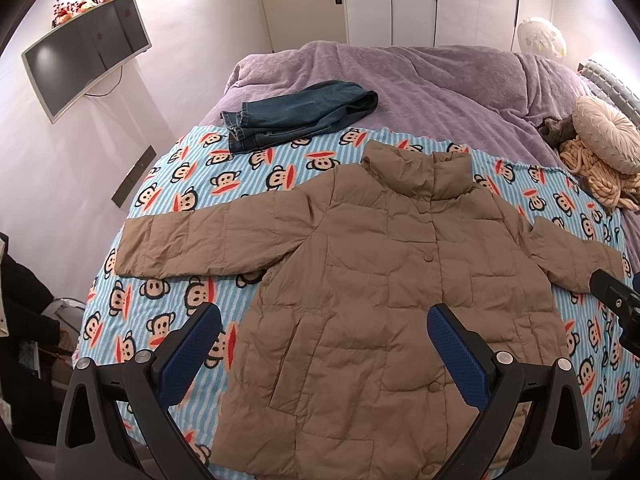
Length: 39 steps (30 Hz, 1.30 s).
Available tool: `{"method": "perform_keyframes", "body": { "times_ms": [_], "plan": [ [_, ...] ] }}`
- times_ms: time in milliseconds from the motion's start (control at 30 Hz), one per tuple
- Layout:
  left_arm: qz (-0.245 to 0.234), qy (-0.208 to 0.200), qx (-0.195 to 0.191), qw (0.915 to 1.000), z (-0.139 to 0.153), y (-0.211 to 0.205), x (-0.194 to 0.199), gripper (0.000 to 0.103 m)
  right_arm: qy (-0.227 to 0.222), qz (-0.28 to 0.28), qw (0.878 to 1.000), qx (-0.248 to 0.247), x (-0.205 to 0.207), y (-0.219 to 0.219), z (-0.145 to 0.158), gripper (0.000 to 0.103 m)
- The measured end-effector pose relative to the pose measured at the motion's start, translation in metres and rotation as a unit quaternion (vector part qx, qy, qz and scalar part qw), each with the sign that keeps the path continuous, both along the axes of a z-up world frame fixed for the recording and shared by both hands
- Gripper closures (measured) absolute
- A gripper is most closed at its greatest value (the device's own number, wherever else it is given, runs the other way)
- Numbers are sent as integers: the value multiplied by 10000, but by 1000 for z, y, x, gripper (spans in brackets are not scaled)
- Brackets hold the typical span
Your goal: Fold large clothes
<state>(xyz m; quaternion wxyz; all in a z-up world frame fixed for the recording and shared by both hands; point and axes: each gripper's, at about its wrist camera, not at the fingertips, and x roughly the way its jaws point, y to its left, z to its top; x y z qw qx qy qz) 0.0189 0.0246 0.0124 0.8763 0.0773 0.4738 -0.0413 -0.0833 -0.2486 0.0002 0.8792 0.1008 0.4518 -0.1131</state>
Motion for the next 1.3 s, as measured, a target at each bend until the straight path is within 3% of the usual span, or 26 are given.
{"method": "perform_keyframes", "body": {
  "times_ms": [500,633,833,933,1100,1300],
  "plan": [
    [-105,126,-51,9999,-8,-1,7,0,-44,27,9996,270,8,7,-4,0],
    [-114,217,-22,9997,-16,0,10,0,-51,45,9997,235,16,9,-9,0],
    [-210,540,-276,9979,-43,18,27,0,-7,76,9992,383,28,14,-23,0],
    [-71,626,-492,9968,-61,40,44,0,230,313,9977,564,44,27,-43,0],
    [607,722,-1072,9897,-102,103,79,0,327,662,9959,520,69,57,-71,0],
    [1465,704,-1760,9709,-164,195,123,0,1020,942,9893,453,86,93,-109,0]
  ]
}}
